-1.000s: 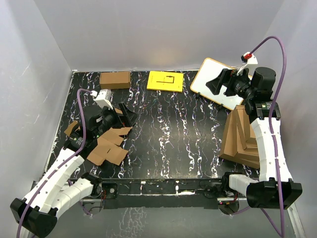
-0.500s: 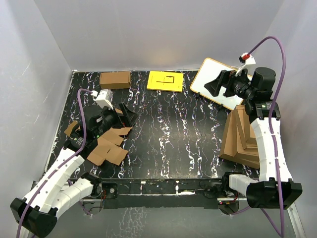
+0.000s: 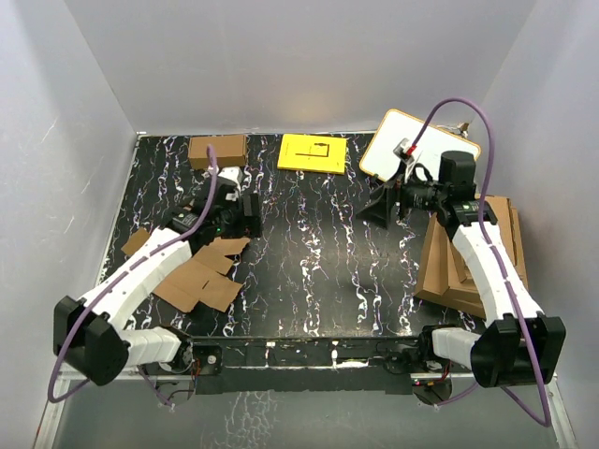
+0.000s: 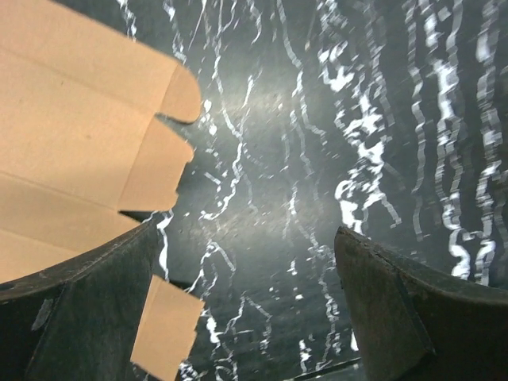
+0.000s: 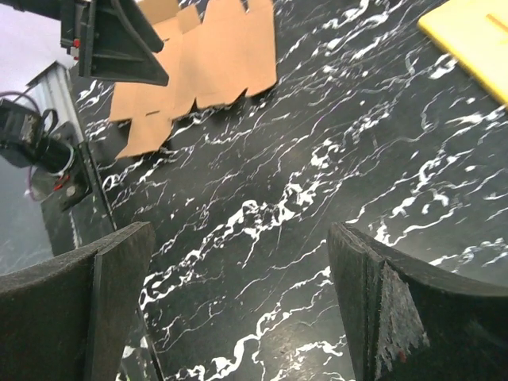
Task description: Fold the paper box
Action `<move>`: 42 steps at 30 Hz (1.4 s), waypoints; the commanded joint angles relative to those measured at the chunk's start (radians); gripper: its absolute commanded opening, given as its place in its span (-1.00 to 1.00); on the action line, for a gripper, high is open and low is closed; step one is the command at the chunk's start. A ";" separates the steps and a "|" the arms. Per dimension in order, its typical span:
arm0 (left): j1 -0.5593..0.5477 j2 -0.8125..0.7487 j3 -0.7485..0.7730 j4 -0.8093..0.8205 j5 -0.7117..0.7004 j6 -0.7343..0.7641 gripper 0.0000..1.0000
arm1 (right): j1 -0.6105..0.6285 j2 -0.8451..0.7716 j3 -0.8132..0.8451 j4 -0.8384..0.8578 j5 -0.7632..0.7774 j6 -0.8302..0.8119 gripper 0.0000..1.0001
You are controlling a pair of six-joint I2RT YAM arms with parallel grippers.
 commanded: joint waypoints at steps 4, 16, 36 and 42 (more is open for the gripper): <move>-0.047 0.071 0.048 -0.108 -0.150 0.092 0.80 | 0.006 0.023 -0.094 0.117 -0.101 -0.132 0.98; -0.054 0.266 0.052 -0.070 -0.265 0.206 0.80 | 0.013 0.063 -0.232 0.209 -0.097 -0.180 0.97; -0.101 0.465 0.032 -0.006 -0.459 0.284 0.31 | 0.017 0.081 -0.268 0.227 -0.116 -0.194 0.97; -0.101 0.488 0.022 0.017 -0.458 0.291 0.12 | 0.018 0.078 -0.271 0.227 -0.119 -0.197 0.97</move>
